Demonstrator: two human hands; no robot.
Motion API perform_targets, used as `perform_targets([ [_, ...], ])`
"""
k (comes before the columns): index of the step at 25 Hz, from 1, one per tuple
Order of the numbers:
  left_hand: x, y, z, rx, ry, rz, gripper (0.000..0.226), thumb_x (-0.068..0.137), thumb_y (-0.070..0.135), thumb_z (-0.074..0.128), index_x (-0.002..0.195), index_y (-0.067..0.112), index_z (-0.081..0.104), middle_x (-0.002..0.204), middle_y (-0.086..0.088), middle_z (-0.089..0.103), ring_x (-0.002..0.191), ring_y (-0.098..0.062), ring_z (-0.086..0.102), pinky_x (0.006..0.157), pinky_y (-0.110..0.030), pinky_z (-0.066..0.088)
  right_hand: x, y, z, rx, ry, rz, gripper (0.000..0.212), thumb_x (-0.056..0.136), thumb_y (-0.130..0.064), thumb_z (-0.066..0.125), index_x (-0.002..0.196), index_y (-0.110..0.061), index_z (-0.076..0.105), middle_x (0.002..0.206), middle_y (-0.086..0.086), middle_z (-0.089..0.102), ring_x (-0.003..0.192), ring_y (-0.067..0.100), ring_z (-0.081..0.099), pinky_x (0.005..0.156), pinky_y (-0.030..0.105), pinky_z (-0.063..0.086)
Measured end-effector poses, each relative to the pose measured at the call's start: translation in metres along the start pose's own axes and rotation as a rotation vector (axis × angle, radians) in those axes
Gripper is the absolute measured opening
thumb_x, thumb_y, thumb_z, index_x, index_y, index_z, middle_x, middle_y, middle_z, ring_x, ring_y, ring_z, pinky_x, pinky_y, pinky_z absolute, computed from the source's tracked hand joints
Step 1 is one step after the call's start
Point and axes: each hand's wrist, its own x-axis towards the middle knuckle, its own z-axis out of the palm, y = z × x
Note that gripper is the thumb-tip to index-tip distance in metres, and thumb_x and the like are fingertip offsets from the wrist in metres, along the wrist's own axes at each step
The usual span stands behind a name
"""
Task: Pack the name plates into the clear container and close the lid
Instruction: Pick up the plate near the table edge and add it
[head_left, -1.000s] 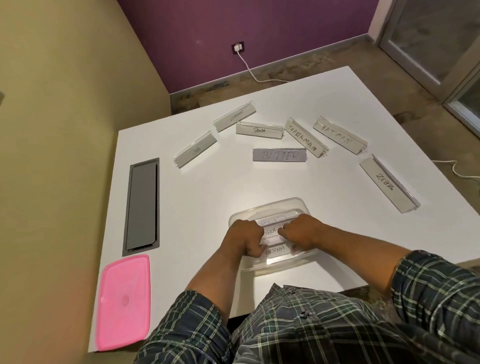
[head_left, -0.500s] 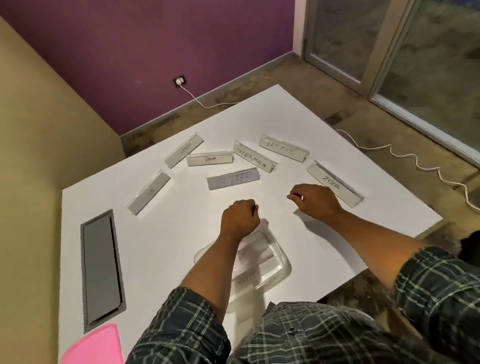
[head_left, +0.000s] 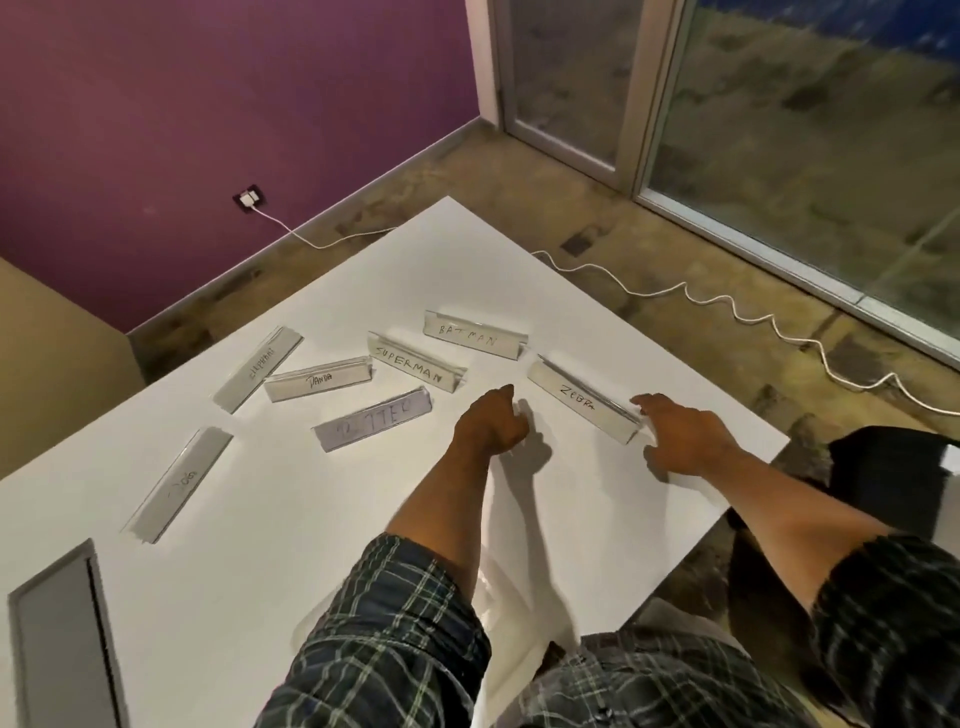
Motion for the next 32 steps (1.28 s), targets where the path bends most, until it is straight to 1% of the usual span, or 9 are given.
perform_targets([
  [5,0.049,0.019,0.008,-0.119,0.05,0.032,0.054,0.095,0.025,0.051,0.143,0.003,0.042,0.148,-0.017,0.046,0.139,-0.034,0.042,0.113,-0.043,0.036,0.028,0.025,0.011,-0.21,-0.041,-0.06,0.07,0.088,-0.044,0.056,0.149,-0.032,0.024,0.146,-0.009,0.047,0.114,0.02,0.063,0.09,0.035,0.048],
  [9,0.078,0.026,0.008,-0.186,0.042,0.016,0.081,0.083,0.022,0.07,0.152,0.003,0.03,0.149,-0.017,0.046,0.139,-0.032,0.044,0.114,-0.04,0.036,0.053,0.041,0.008,-0.283,-0.047,-0.165,0.057,0.091,-0.058,0.048,0.142,-0.035,0.035,0.139,-0.013,0.052,0.11,0.018,0.064,0.086,0.033,0.047],
  [12,0.093,0.027,0.008,-0.229,0.013,-0.028,0.092,0.082,0.022,0.075,0.156,0.006,0.022,0.155,-0.013,0.04,0.142,-0.031,0.04,0.115,-0.034,0.035,0.064,0.044,0.004,-0.257,-0.015,-0.305,0.042,0.09,-0.062,0.046,0.126,-0.041,0.048,0.13,-0.019,0.058,0.104,0.015,0.066,0.078,0.028,0.043],
  [14,0.099,0.028,0.009,-0.215,-0.012,-0.048,0.081,0.085,0.022,0.071,0.153,0.009,0.03,0.153,-0.011,0.045,0.139,-0.03,0.044,0.11,-0.03,0.035,0.068,0.042,0.001,-0.24,0.003,-0.351,0.03,0.093,-0.058,0.041,0.116,-0.041,0.053,0.124,-0.02,0.062,0.099,0.015,0.067,0.075,0.025,0.039],
  [17,0.099,0.03,0.007,-0.217,0.023,-0.046,0.054,0.089,0.02,0.063,0.141,0.011,0.05,0.142,-0.01,0.057,0.134,-0.03,0.05,0.109,-0.032,0.039,0.072,0.042,-0.001,-0.335,0.036,-0.39,0.031,0.1,-0.044,0.032,0.12,-0.035,0.055,0.118,-0.013,0.065,0.095,0.022,0.068,0.079,0.03,0.047],
  [19,0.094,0.031,0.003,-0.189,0.072,-0.027,0.037,0.09,0.019,0.056,0.126,0.01,0.061,0.131,-0.01,0.064,0.126,-0.033,0.055,0.103,-0.035,0.044,0.071,0.041,-0.002,-0.436,0.064,-0.412,0.029,0.099,-0.031,0.035,0.117,-0.028,0.056,0.11,-0.008,0.066,0.09,0.025,0.068,0.076,0.032,0.052],
  [23,0.066,0.014,-0.01,-0.142,0.175,-0.053,0.034,0.09,0.015,0.052,0.12,0.009,0.068,0.124,-0.011,0.067,0.121,-0.032,0.057,0.098,-0.037,0.049,0.066,0.022,-0.017,-0.44,0.056,-0.371,0.026,0.089,-0.021,0.048,0.11,-0.031,0.058,0.105,-0.01,0.067,0.087,0.02,0.067,0.075,0.032,0.053],
  [28,0.014,-0.033,-0.036,-0.203,0.268,-0.112,0.032,0.086,0.004,0.057,0.111,0.01,0.076,0.112,-0.009,0.075,0.108,-0.026,0.068,0.098,-0.033,0.053,0.055,-0.024,-0.036,-0.299,0.155,-0.395,0.029,0.091,-0.024,0.046,0.112,-0.034,0.064,0.111,-0.015,0.069,0.099,0.019,0.066,0.082,0.032,0.051],
  [32,-0.044,-0.078,-0.053,-0.417,0.296,-0.215,0.02,0.084,-0.001,0.063,0.099,0.001,0.075,0.088,-0.018,0.077,0.079,-0.029,0.076,0.078,-0.038,0.062,0.04,-0.08,-0.039,-0.158,0.199,-0.468,0.031,0.088,-0.015,0.053,0.109,-0.03,0.07,0.108,-0.009,0.073,0.098,0.023,0.067,0.079,0.035,0.052],
])
